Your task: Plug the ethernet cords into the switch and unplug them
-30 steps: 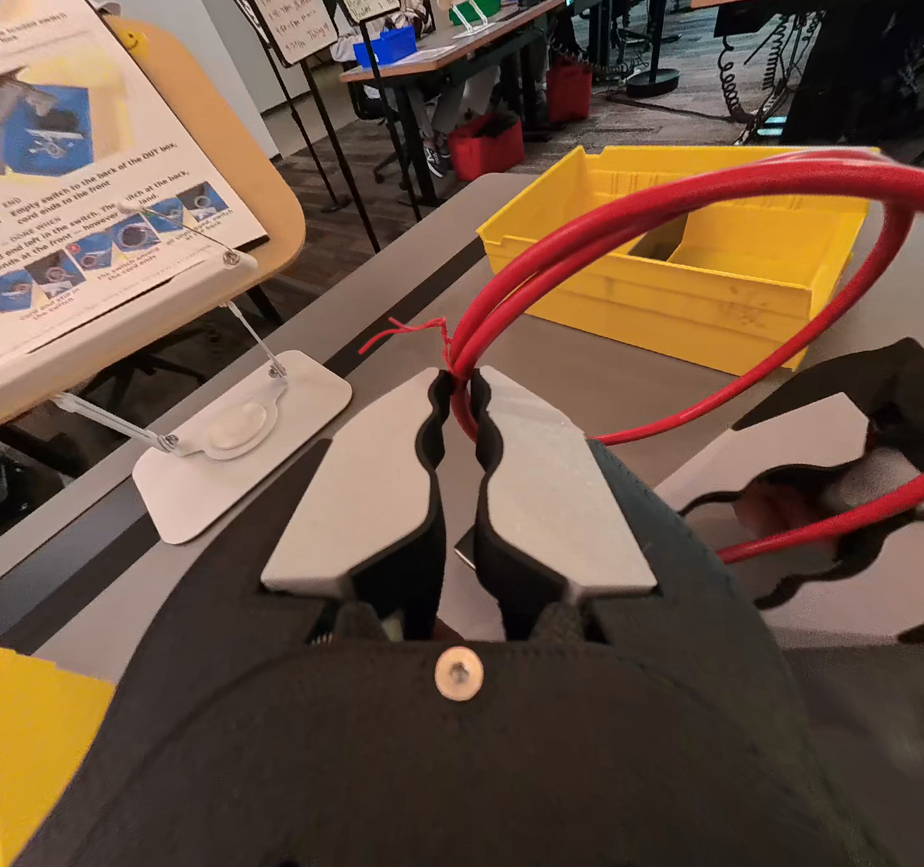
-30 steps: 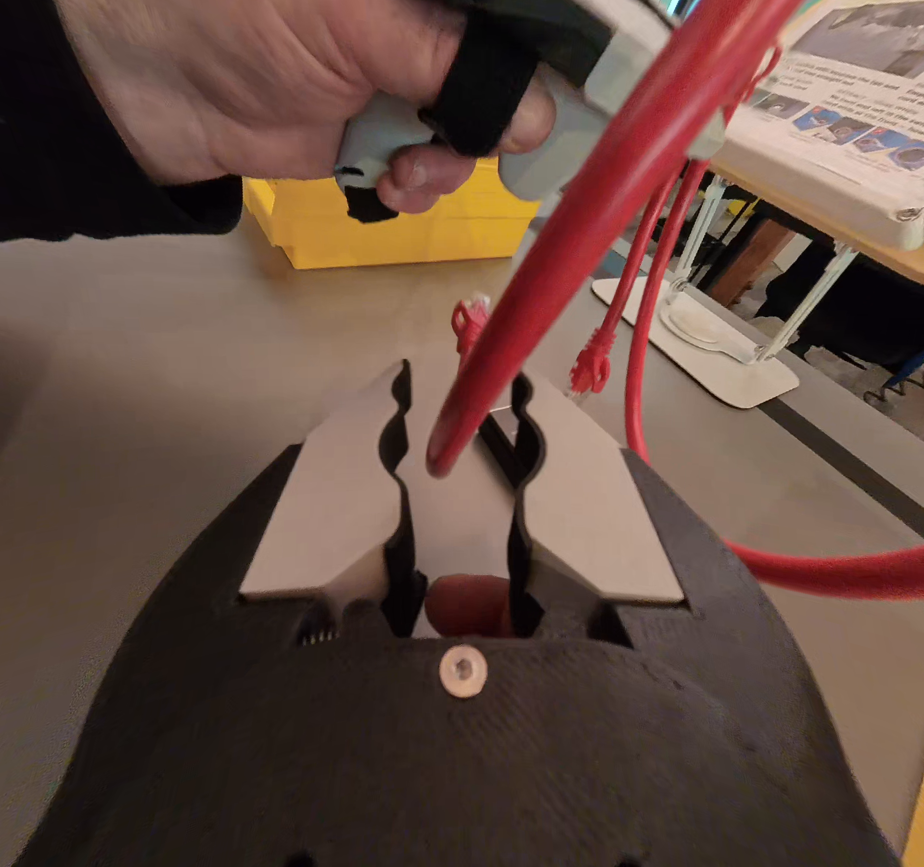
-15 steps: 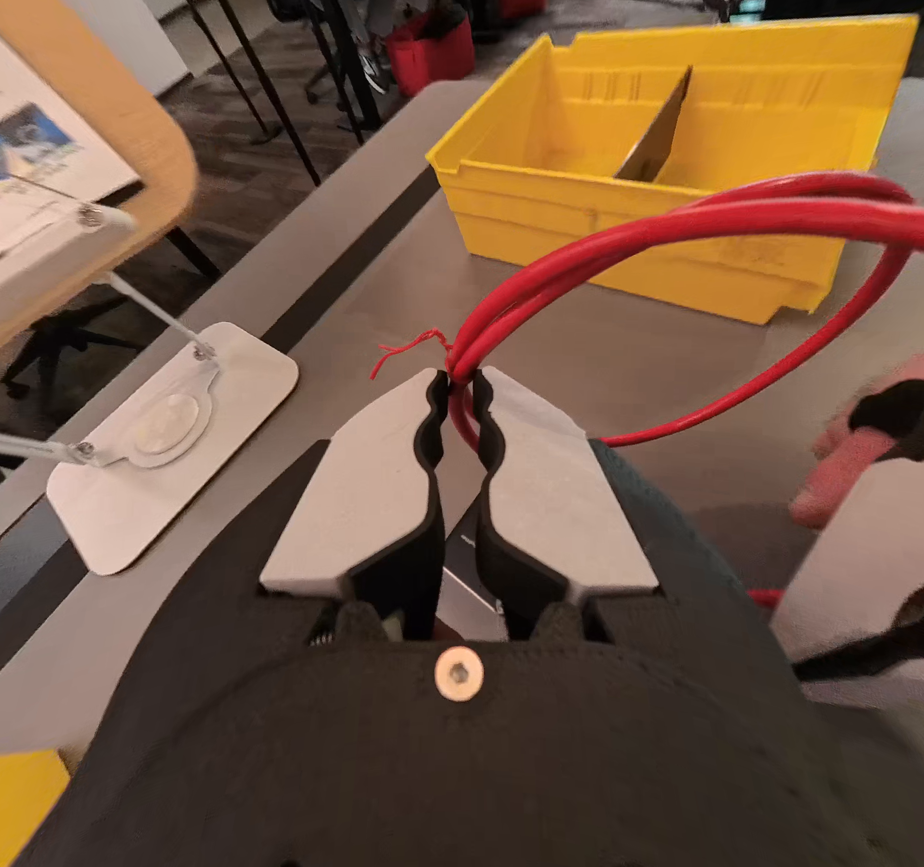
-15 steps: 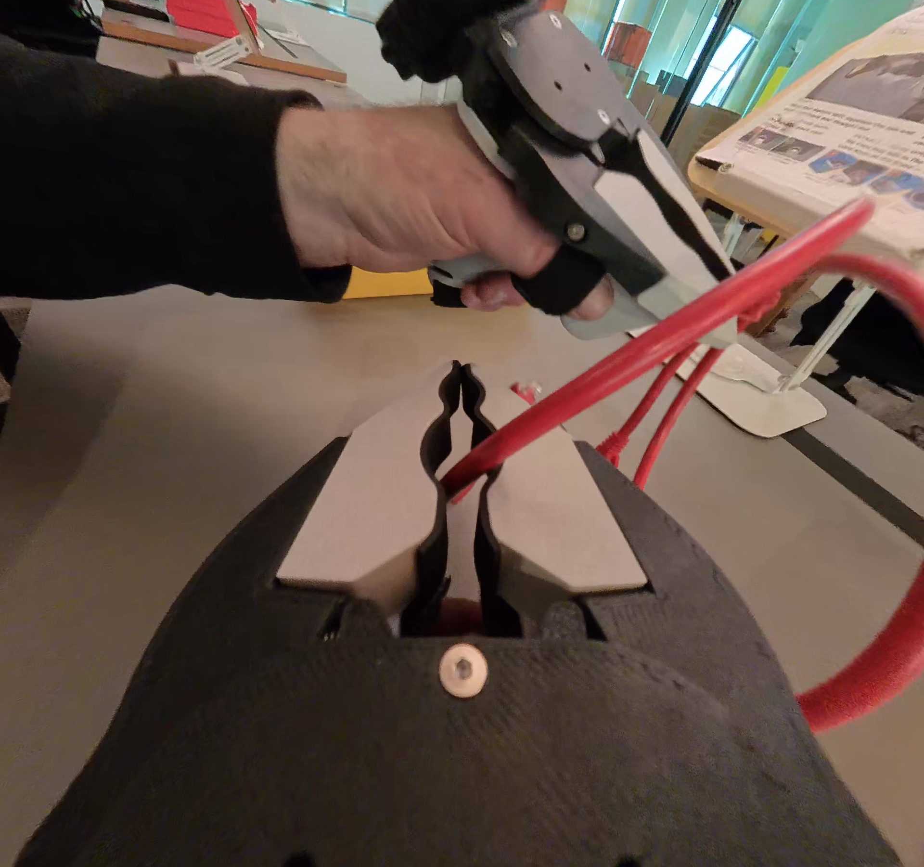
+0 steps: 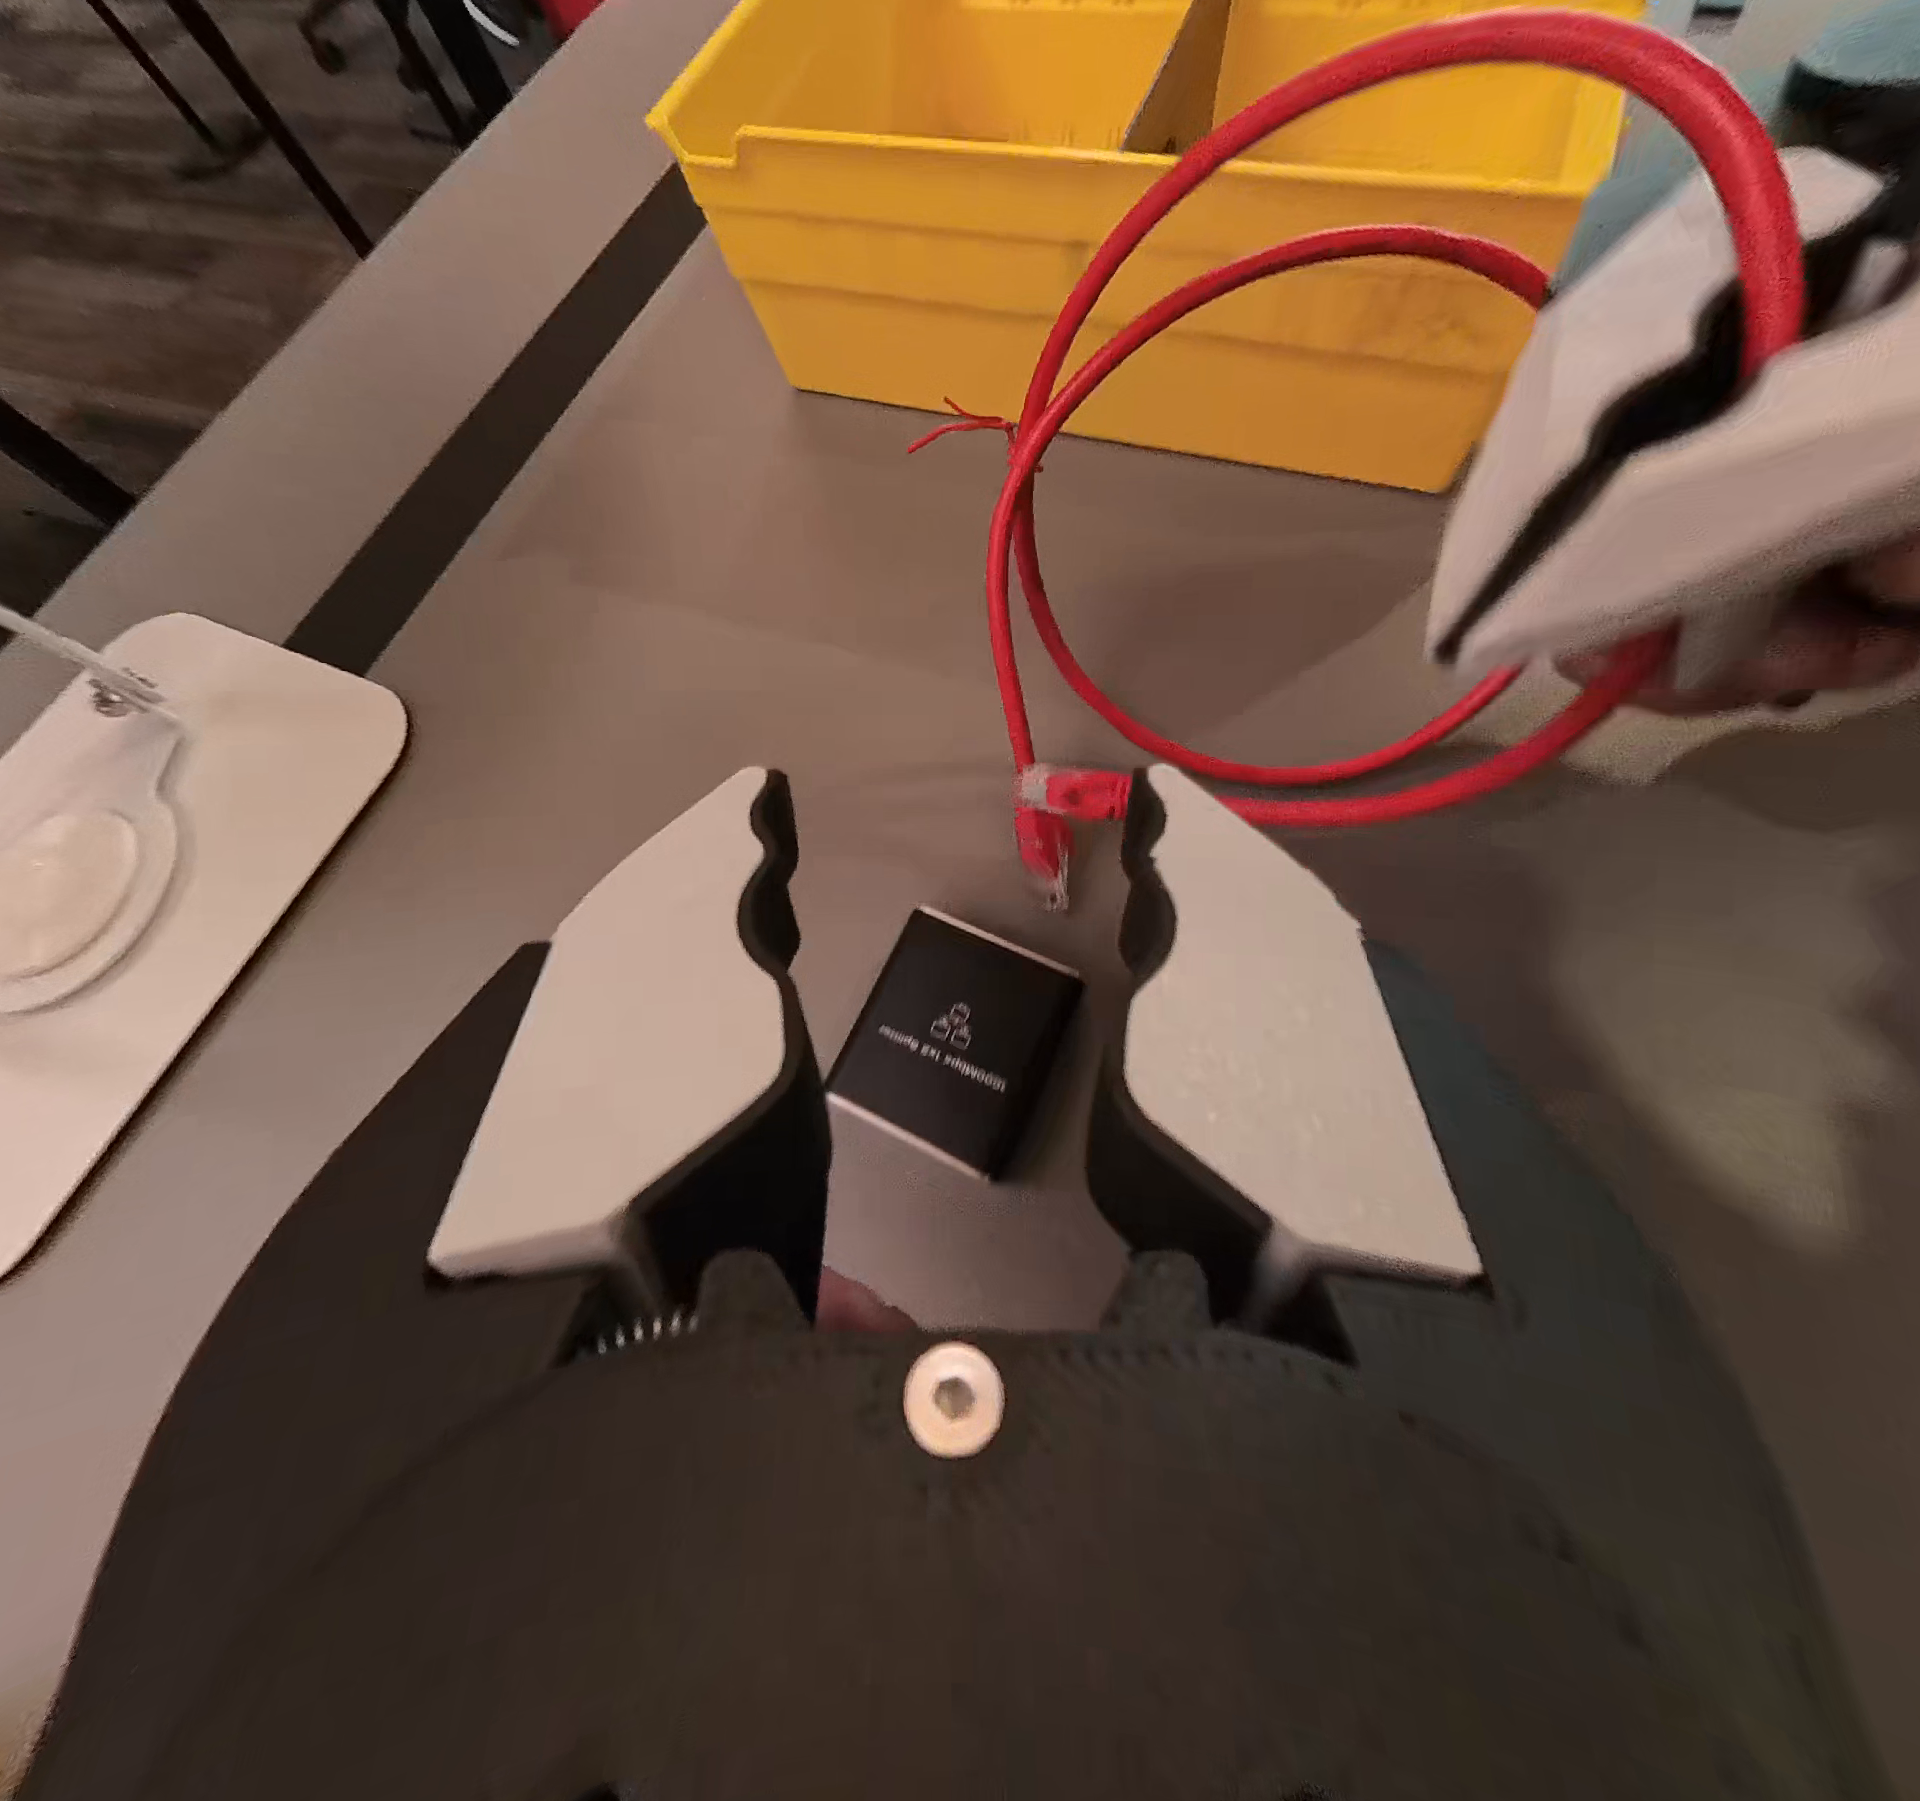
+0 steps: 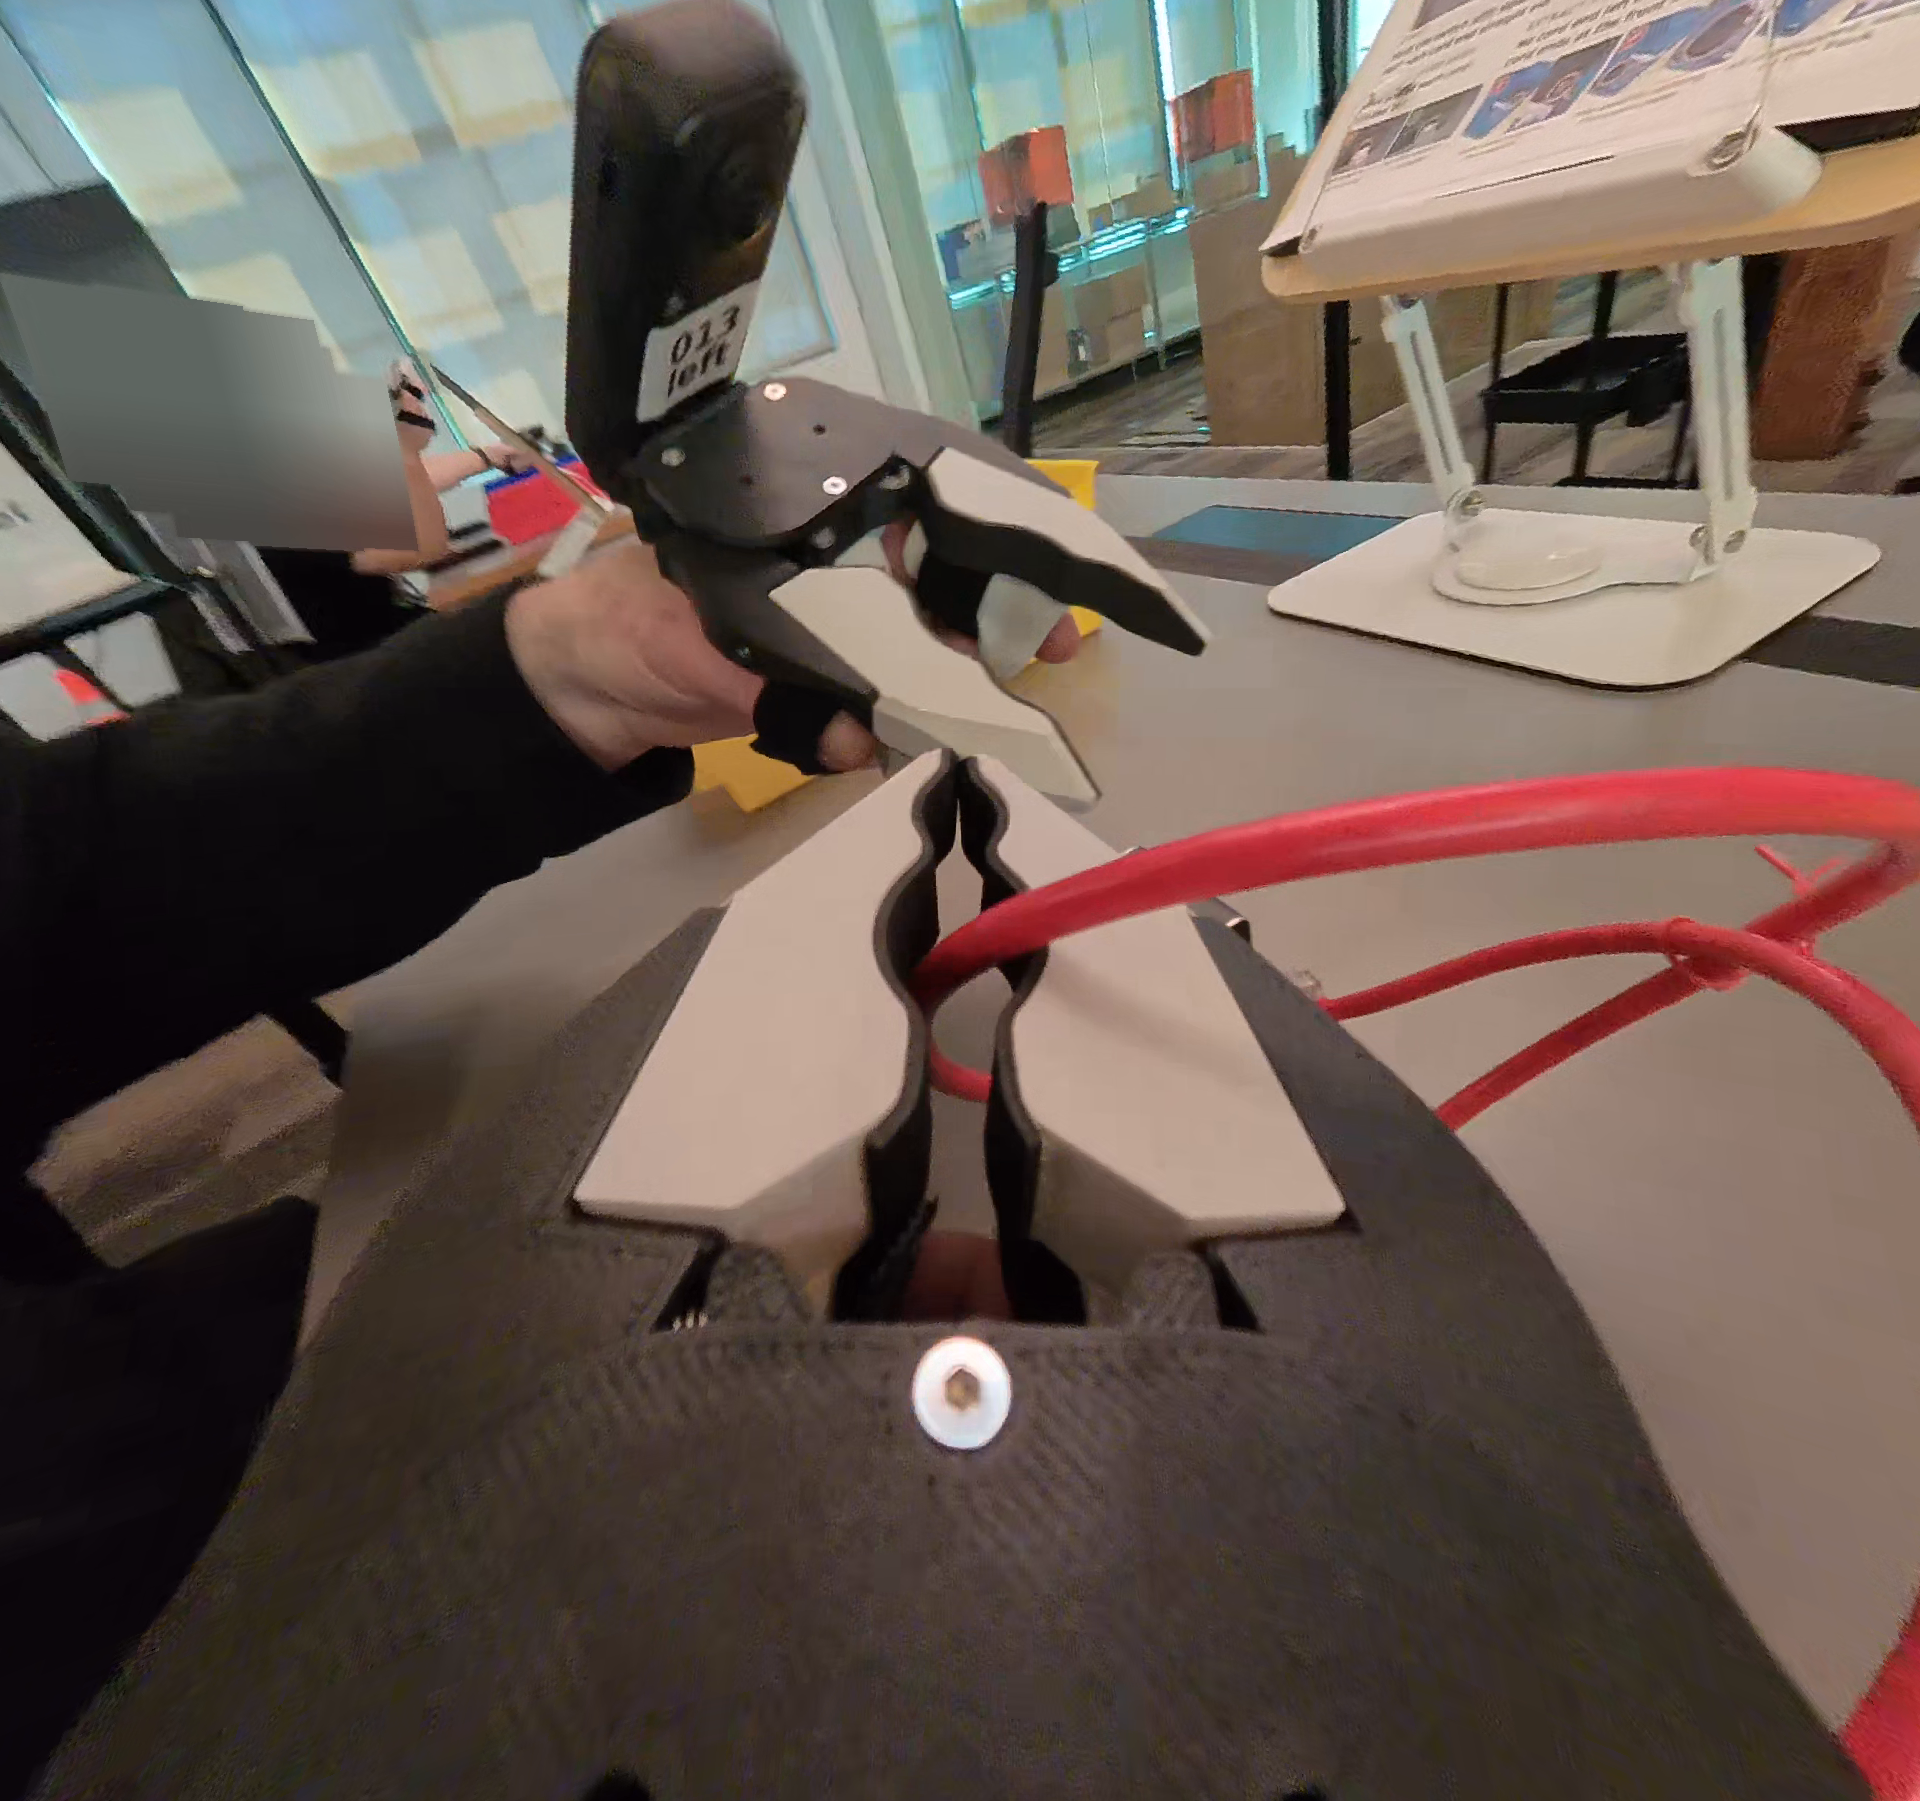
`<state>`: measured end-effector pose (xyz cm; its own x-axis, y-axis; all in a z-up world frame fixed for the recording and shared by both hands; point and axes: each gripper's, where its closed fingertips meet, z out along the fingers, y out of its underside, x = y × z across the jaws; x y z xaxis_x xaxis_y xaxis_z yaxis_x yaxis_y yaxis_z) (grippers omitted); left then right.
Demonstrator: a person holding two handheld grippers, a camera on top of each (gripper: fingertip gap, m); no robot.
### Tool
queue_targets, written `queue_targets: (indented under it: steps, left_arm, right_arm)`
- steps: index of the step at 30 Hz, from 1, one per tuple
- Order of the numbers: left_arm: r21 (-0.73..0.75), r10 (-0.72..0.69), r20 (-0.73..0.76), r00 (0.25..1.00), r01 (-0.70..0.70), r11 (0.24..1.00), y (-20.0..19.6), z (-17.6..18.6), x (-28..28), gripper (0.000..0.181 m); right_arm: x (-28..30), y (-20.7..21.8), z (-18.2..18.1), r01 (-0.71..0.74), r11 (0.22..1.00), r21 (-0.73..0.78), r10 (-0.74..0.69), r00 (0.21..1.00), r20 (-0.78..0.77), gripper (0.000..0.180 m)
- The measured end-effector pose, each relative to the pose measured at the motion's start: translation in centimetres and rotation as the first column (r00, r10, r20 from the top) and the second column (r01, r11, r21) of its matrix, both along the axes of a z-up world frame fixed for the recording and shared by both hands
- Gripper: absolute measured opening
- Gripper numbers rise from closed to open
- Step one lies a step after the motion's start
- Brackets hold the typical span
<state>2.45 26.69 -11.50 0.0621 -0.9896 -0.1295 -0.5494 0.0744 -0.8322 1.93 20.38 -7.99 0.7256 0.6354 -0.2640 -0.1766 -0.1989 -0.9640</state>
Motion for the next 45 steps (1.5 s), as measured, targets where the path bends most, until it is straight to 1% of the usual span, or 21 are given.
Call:
queue_targets:
  steps: [4, 6, 9, 11, 14, 18, 20, 23, 26, 27, 28, 30, 31, 33, 36, 37, 38, 40, 42, 43, 45]
  left_arm:
    - [0.052, -0.081, -0.013, 0.997, 0.081, 0.995, -1.4, -0.2, -1.3, 0.060]
    - [0.107, -0.137, -0.030, 0.990, 0.140, 0.984, -2.4, -0.5, -1.4, 0.060]
    - [0.202, -0.224, -0.121, 0.967, 0.245, 0.948, -3.6, -2.0, -1.5, 0.063]
    - [0.249, -0.250, -0.177, 0.952, 0.289, 0.925, -4.0, -3.1, -1.5, 0.064]
    - [0.298, -0.260, -0.154, 0.953, 0.295, 0.908, -5.0, -3.8, -0.5, 0.062]
    - [0.467, -0.197, -0.177, 0.964, 0.258, 0.846, -4.5, -5.2, 1.1, 0.059]
    - [0.503, -0.211, -0.164, 0.964, 0.266, 0.822, -5.0, -5.5, 1.8, 0.051]
    - [0.528, -0.230, -0.127, 0.965, 0.262, 0.807, -5.5, -5.5, 2.4, 0.013]
    - [0.592, -0.176, -0.111, 0.978, 0.207, 0.779, -4.4, -4.7, 2.1, 0.011]
    - [0.606, -0.158, -0.101, 0.982, 0.186, 0.774, -4.0, -4.2, 1.9, 0.010]
    - [0.595, -0.148, -0.095, 0.984, 0.175, 0.785, -3.8, -3.7, 1.6, 0.009]
    - [0.594, -0.095, -0.106, 0.990, 0.140, 0.792, -2.9, -3.0, 0.7, 0.009]
    - [0.611, -0.072, -0.108, 0.992, 0.123, 0.782, -2.4, -2.4, 0.3, 0.009]
    - [0.612, -0.017, -0.155, 0.988, 0.110, 0.783, -1.5, -2.0, -0.7, 0.009]
    - [0.653, 0.062, -0.230, 0.971, 0.107, 0.750, -0.6, -1.4, -1.7, 0.009]
    - [0.661, 0.075, -0.258, 0.963, 0.119, 0.741, -0.7, -1.4, -1.8, 0.009]
    - [0.669, 0.082, -0.275, 0.958, 0.130, 0.732, -1.0, -1.4, -1.8, 0.009]
    - [0.696, 0.099, -0.308, 0.946, 0.153, 0.701, -1.4, -1.5, -1.5, 0.009]
    - [0.731, 0.128, -0.322, 0.938, 0.161, 0.663, -1.6, -1.5, -1.4, 0.009]
    - [0.740, 0.133, -0.316, 0.940, 0.156, 0.654, -1.7, -1.3, -1.3, 0.009]
    - [0.745, 0.126, -0.320, 0.939, 0.167, 0.646, -2.2, -1.3, -1.1, 0.009]
  right_arm:
    - [0.7, -0.2, 0.4, -0.048, 0.998, -0.028, 0.045, 0.993, -0.106, 0.000]
    - [0.5, -0.6, 0.9, -0.113, 0.993, -0.035, 0.105, 0.978, -0.180, 0.000]
    - [0.6, -1.3, 2.2, -0.196, 0.980, -0.021, 0.180, 0.932, -0.315, 0.000]
    - [1.1, -1.3, 2.6, -0.207, 0.978, -0.016, 0.188, 0.916, -0.354, 0.000]
    - [1.4, -1.6, 2.8, -0.244, 0.969, -0.020, 0.214, 0.884, -0.415, 0.000]
    - [1.1, -2.2, 3.6, -0.316, 0.949, 0.000, 0.275, 0.826, -0.491, 0.000]
    - [1.0, -2.4, 3.9, -0.331, 0.944, 0.015, 0.293, 0.813, -0.504, 0.000]
    - [1.0, -2.6, 4.1, -0.342, 0.939, 0.021, 0.303, 0.800, -0.517, 0.000]
    - [1.8, -2.0, 4.2, -0.303, 0.953, 0.009, 0.258, 0.794, -0.550, 0.000]
    - [2.1, -1.5, 4.0, -0.276, 0.961, -0.007, 0.226, 0.800, -0.555, 0.022]
    - [2.2, -1.2, 3.8, -0.263, 0.965, -0.025, 0.207, 0.811, -0.547, 0.038]
    - [1.9, -1.0, 3.4, -0.256, 0.965, -0.050, 0.194, 0.834, -0.517, 0.060]
    - [1.7, -0.8, 3.0, -0.246, 0.967, -0.066, 0.182, 0.849, -0.497, 0.068]
    - [1.0, -0.5, 1.5, -0.227, 0.967, -0.116, 0.159, 0.894, -0.419, 0.075]
    - [-0.1, -0.1, -1.3, -0.180, 0.964, -0.194, 0.135, 0.965, -0.224, 0.072]
    - [-0.8, -0.3, -1.9, -0.175, 0.965, -0.195, 0.148, 0.979, -0.143, 0.073]
    - [-1.4, -0.5, -2.1, -0.177, 0.966, -0.188, 0.161, 0.982, -0.097, 0.068]
    - [-2.0, -0.3, -1.5, -0.143, 0.975, -0.171, 0.128, 0.987, -0.101, 0.058]
    - [-1.4, 0.5, -1.5, -0.058, 0.981, -0.183, 0.034, 0.990, -0.134, 0.046]
    - [-1.1, 0.6, -1.8, -0.044, 0.979, -0.201, 0.015, 0.989, -0.144, 0.040]
    - [-1.3, 0.5, -2.5, -0.075, 0.966, -0.248, 0.036, 0.987, -0.158, 0.039]
